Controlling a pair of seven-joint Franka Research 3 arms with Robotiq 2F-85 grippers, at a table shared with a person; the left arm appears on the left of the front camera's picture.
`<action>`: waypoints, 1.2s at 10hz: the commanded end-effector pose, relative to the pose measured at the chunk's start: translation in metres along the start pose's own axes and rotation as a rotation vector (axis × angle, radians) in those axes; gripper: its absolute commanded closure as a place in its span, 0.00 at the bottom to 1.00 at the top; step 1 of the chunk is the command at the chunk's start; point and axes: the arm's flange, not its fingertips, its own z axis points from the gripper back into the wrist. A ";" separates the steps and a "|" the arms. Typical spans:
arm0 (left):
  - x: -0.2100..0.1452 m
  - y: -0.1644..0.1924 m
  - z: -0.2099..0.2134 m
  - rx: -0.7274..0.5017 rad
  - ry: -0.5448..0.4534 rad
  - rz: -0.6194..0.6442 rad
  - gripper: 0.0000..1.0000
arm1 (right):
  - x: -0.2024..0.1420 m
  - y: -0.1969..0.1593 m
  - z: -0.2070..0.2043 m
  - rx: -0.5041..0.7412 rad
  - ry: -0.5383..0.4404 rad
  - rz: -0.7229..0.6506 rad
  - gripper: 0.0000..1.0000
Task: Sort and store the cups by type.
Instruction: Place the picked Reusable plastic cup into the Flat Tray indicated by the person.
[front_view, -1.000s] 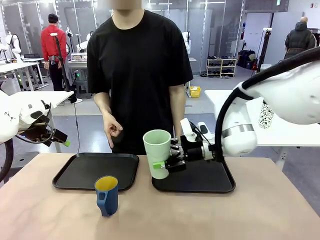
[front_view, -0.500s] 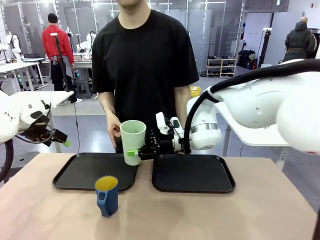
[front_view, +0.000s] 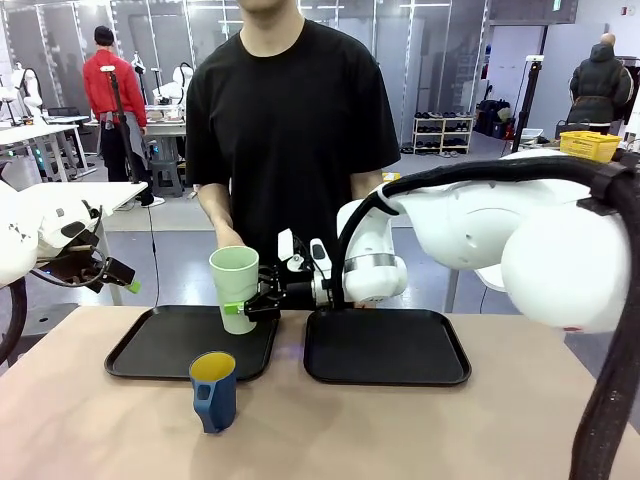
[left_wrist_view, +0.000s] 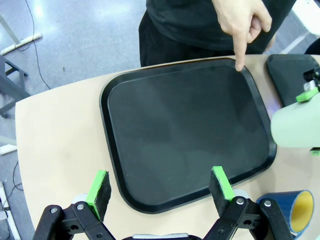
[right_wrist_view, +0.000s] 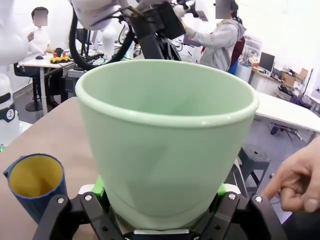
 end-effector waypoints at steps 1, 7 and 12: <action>0.001 0.000 0.001 -0.001 -0.005 0.008 0.00 | -0.012 -0.009 -0.014 -0.048 -0.019 -0.043 0.15; 0.001 0.000 0.001 -0.001 -0.005 0.008 0.00 | -0.053 -0.018 -0.032 -0.053 0.059 -0.088 0.15; 0.001 0.000 0.001 -0.001 -0.005 0.008 0.00 | -0.065 -0.019 -0.033 -0.046 0.063 -0.119 0.15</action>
